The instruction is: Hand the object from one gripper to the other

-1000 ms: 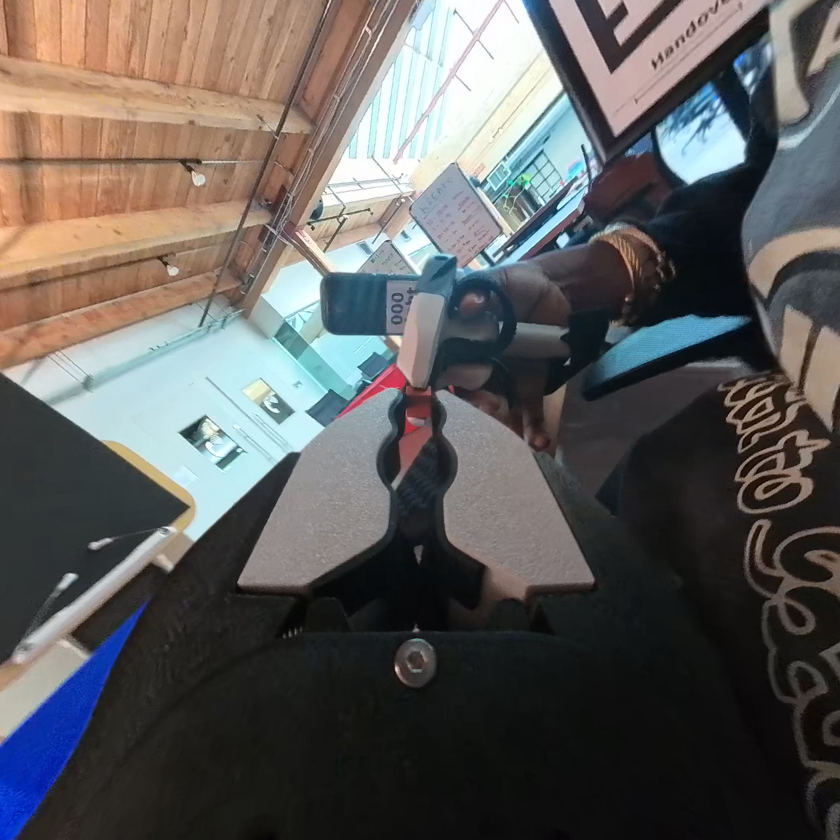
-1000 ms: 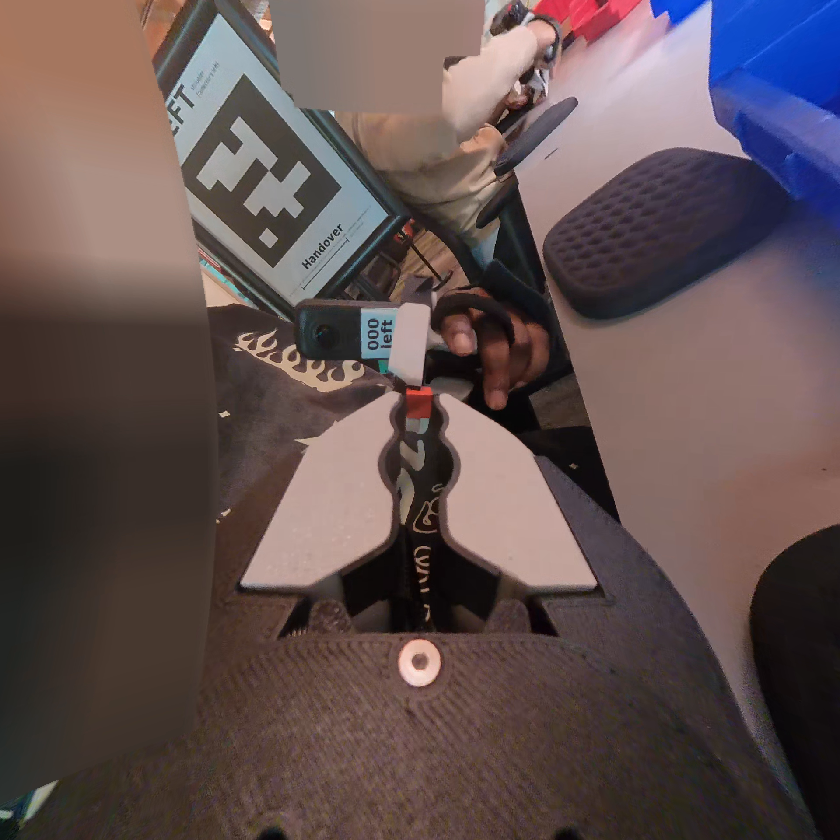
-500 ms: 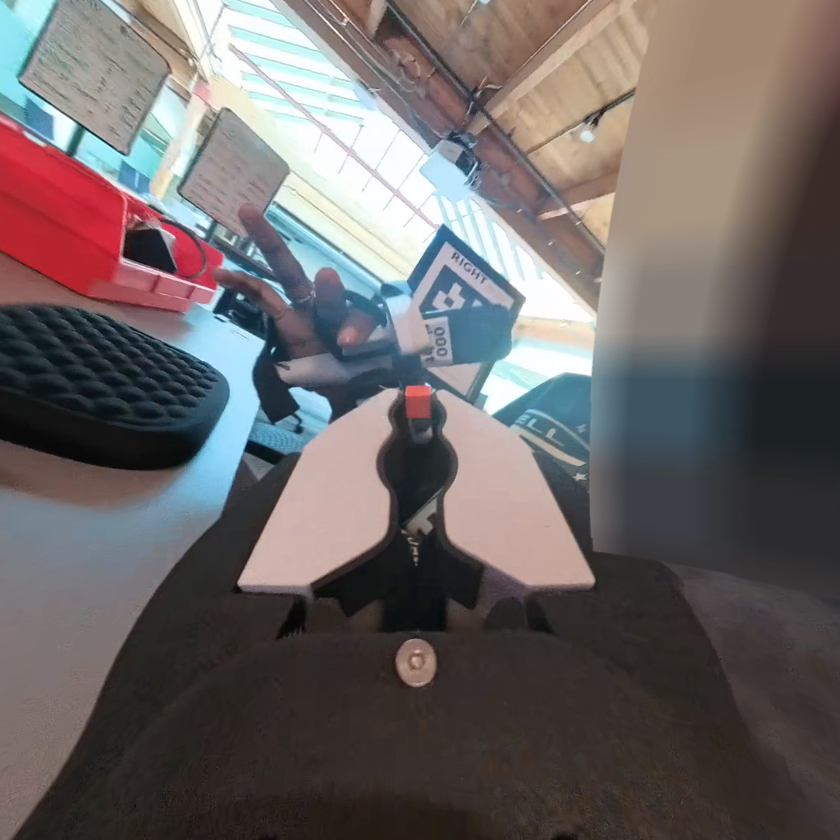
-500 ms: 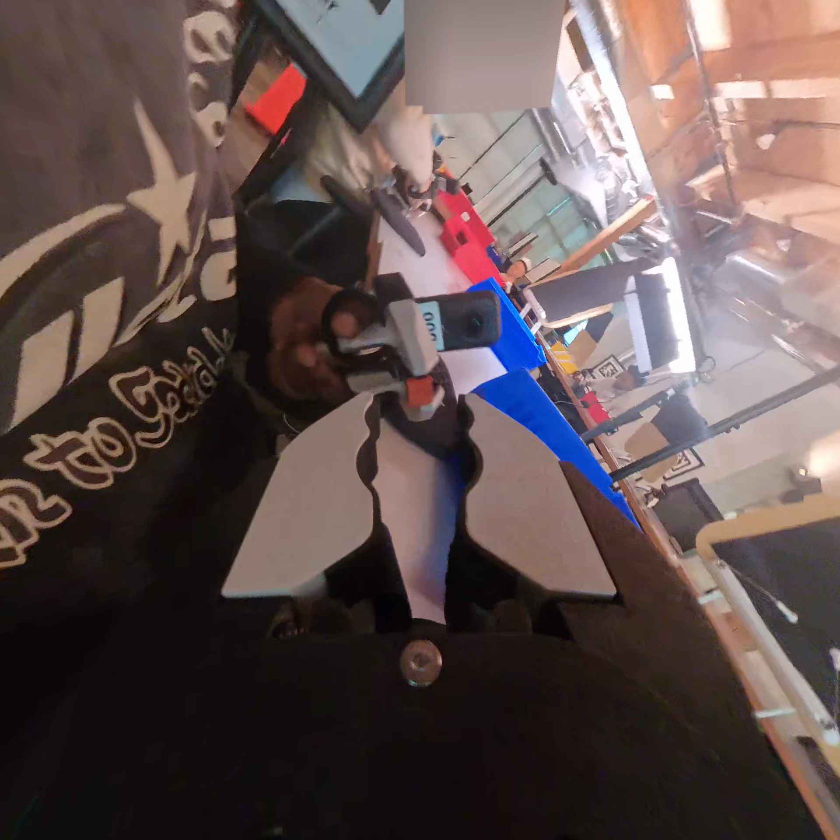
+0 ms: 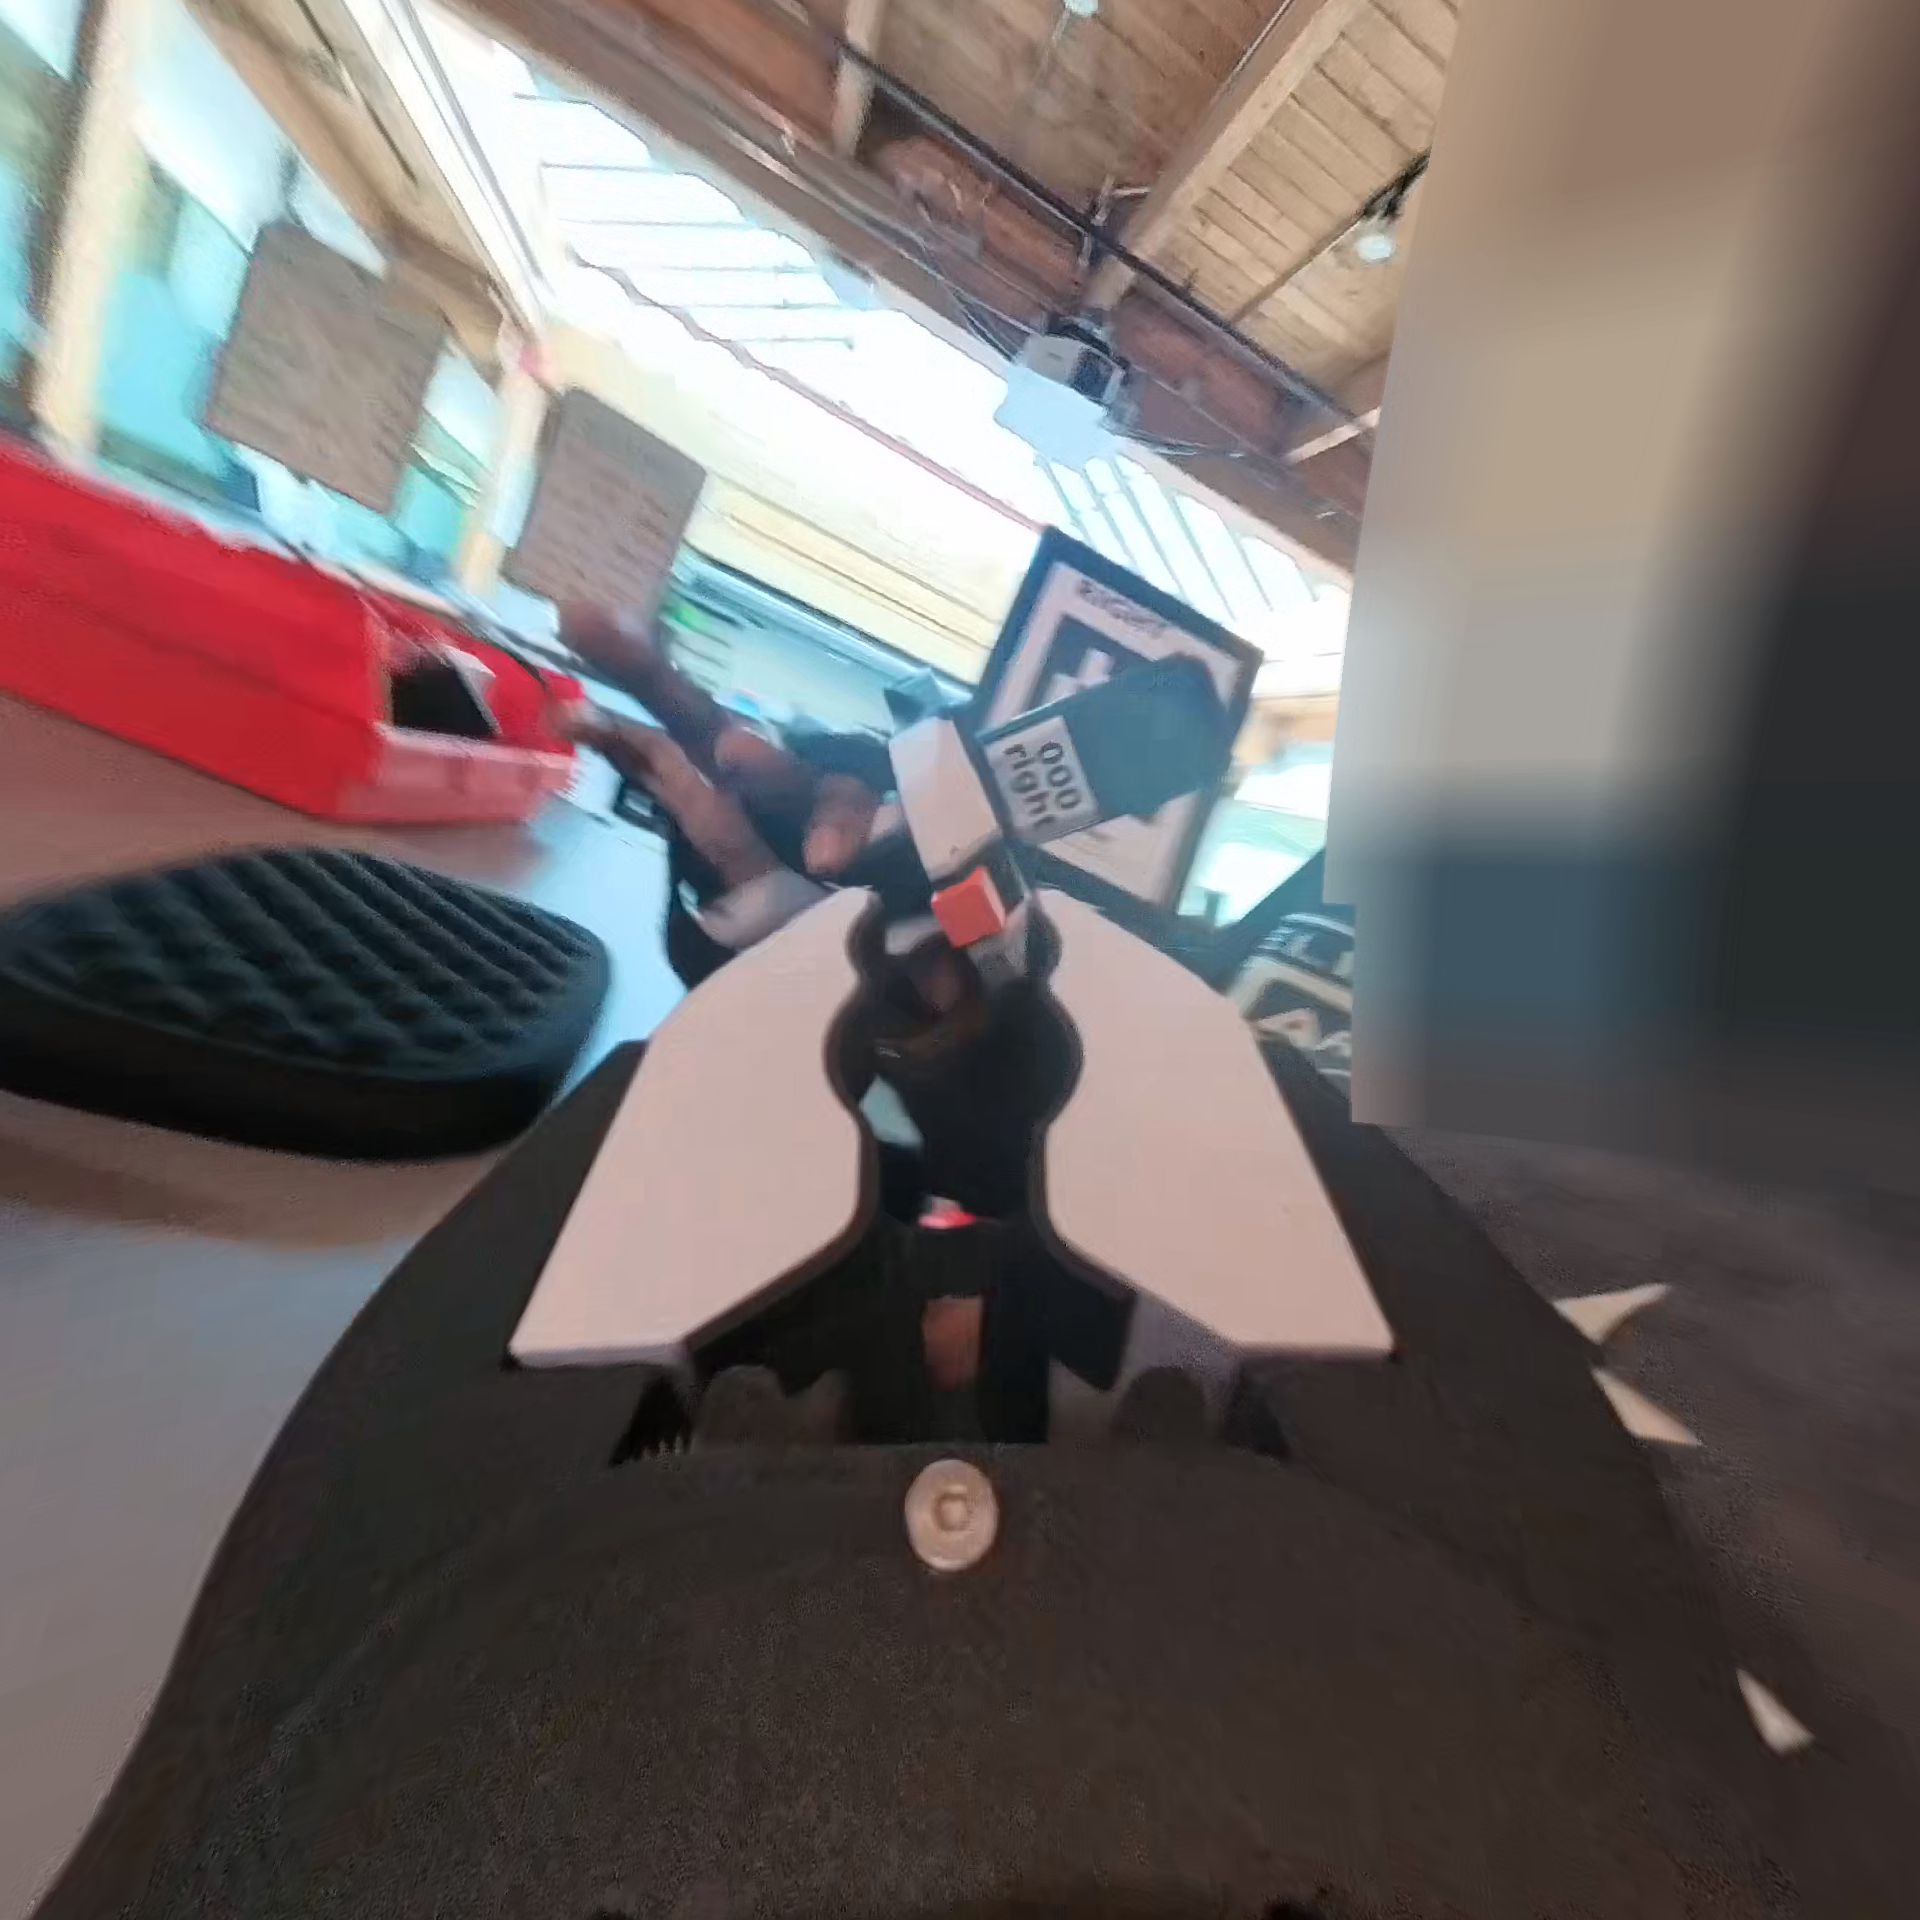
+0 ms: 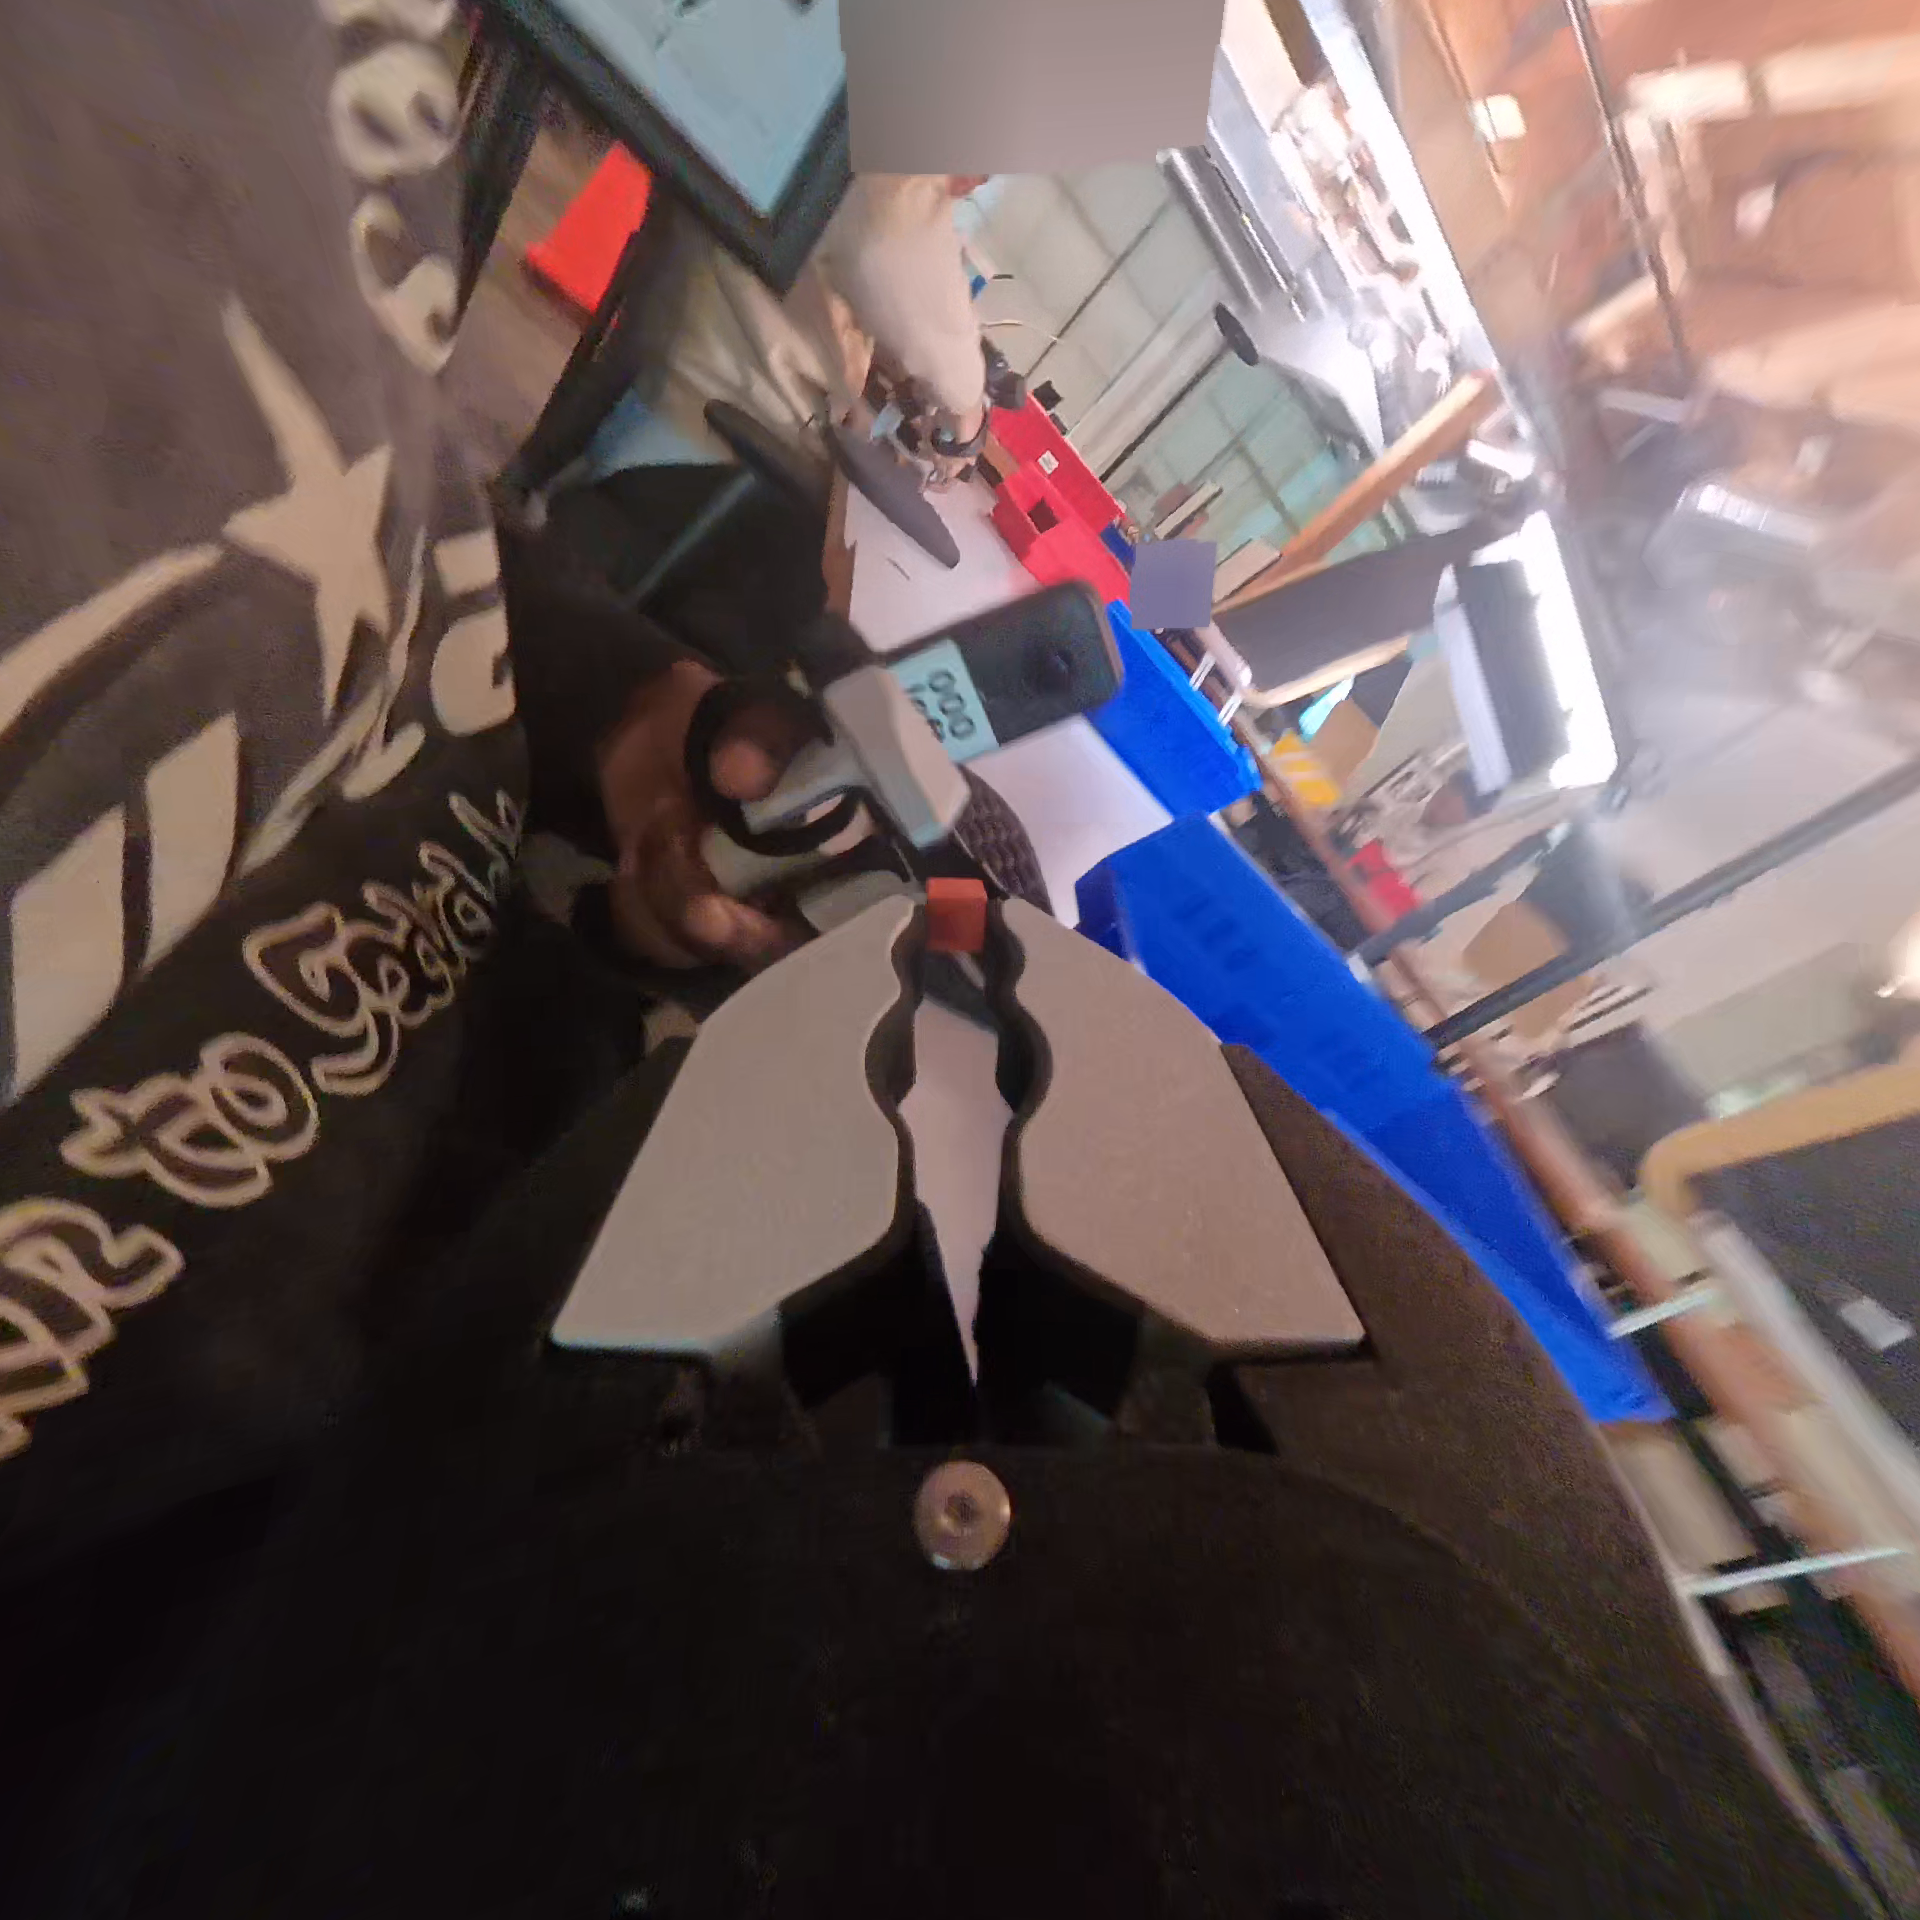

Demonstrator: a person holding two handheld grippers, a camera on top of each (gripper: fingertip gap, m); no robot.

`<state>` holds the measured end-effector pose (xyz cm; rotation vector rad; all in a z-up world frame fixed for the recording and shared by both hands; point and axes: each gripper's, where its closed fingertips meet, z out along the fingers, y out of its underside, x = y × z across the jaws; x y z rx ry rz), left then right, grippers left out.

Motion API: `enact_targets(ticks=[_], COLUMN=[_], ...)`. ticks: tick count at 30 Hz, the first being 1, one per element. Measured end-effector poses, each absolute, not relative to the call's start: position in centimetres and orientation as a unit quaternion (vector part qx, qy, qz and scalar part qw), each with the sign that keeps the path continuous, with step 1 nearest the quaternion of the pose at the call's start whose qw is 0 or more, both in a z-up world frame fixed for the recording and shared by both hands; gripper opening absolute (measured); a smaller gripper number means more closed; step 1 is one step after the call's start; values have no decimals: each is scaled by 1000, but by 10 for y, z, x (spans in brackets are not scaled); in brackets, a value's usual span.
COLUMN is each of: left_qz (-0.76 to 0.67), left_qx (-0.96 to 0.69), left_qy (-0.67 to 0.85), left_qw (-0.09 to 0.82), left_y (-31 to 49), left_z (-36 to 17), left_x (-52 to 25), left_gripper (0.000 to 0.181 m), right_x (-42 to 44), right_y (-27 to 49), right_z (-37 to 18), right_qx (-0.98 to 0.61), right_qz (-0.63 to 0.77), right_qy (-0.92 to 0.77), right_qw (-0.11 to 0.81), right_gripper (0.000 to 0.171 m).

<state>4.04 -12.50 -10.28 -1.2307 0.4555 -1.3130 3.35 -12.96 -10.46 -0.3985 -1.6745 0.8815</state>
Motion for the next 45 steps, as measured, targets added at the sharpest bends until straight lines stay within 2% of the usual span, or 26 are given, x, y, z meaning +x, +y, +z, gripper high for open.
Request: enact_targets(ticks=[1, 4, 6, 10, 12, 15, 26, 28, 30, 32, 34, 37, 41, 45], left_qz=[-514, -326, -218, -63, -10, 34, 42, 5, -72, -176, -294, -450, -584, -621], left_qx=[-528, -506, -483, -450, -440, -430, -438, -451, -477, -505, -532, -555, -570, -558], left_qy=[209, 259, 292, 355, 390, 425, 434, 417, 381, 325, 279, 219, 182, 174], left_qw=[643, 756, 796, 817, 809, 796, 787, 789, 788, 780, 743, 665, 549, 522], left_y=[-122, -119, -120, -121, -121, -122, -121, -122, -122, -121, -119, -118, -122, -126], left_z=[-101, -95, -91, -95, -101, -109, -113, -110, -106, -99, -99, -103, -115, -115], left_x=[36, 24, 21, 28, 35, 43, 46, 44, 41, 34, 29, 29, 40, 44], left_gripper=[31, 40, 40, 39, 35, 28, 10, 10, 10, 9, 10, 10, 9, 10], right_x=[33, 32, 31, 35, 36, 36, 36, 34, 29, 27, 30, 37, 36, 34], right_y=[-125, -115, -110, -122, -127, -129, -134, -134, -128, -121, -117, -117, -125, -132], right_z=[-102, -94, -94, -104, -106, -106, -115, -112, -107, -99, -87, -81, -104, -116], right_qx=[-207, -328, -401, -479, -493, -495, -503, -493, -478, -433, -348, -230, -140, -86], right_qz=[406, 518, 572, 647, 673, 691, 679, 683, 682, 666, 627, 516, 379, 309], right_qy=[-702, -653, -617, -570, -543, -523, -533, -537, -540, -561, -588, -629, -700, -723], right_qw=[547, 444, 361, 166, 98, 59, 39, 58, 121, 234, 374, 534, 589, 612], right_gripper=[10, 11, 11, 10, 10, 10, 10, 23, 35, 51, 57, 47, 38, 23])
